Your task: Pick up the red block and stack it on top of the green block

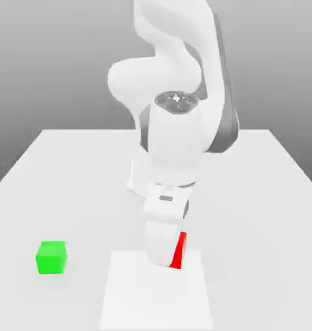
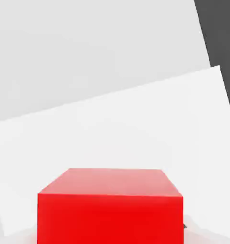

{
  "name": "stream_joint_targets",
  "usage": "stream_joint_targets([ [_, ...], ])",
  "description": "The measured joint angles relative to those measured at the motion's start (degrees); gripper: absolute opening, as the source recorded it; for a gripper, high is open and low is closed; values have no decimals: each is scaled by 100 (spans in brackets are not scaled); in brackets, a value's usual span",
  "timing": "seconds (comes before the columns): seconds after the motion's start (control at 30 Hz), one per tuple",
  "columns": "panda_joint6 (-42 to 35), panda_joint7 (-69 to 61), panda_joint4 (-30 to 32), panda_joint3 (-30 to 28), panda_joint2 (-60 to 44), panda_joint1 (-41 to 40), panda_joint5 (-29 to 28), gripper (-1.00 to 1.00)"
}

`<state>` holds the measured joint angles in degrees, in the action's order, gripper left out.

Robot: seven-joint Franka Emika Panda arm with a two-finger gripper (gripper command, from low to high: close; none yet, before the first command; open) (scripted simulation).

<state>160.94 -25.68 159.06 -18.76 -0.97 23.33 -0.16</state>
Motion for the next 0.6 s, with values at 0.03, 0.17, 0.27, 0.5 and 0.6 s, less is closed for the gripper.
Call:
stream_joint_targets([
  [0.03,-34,10,24,1,36,-2,-8,-100],
  [0.17,-169,219,67,-116,129,111,35,-100],
  [0.27,-299,676,13,-549,177,160,74,-100],
  [0.5,-579,1945,-128,-1030,306,-979,-1,-100],
  [0.6,-684,2539,-184,-1183,370,-1374,-106,-100],
])
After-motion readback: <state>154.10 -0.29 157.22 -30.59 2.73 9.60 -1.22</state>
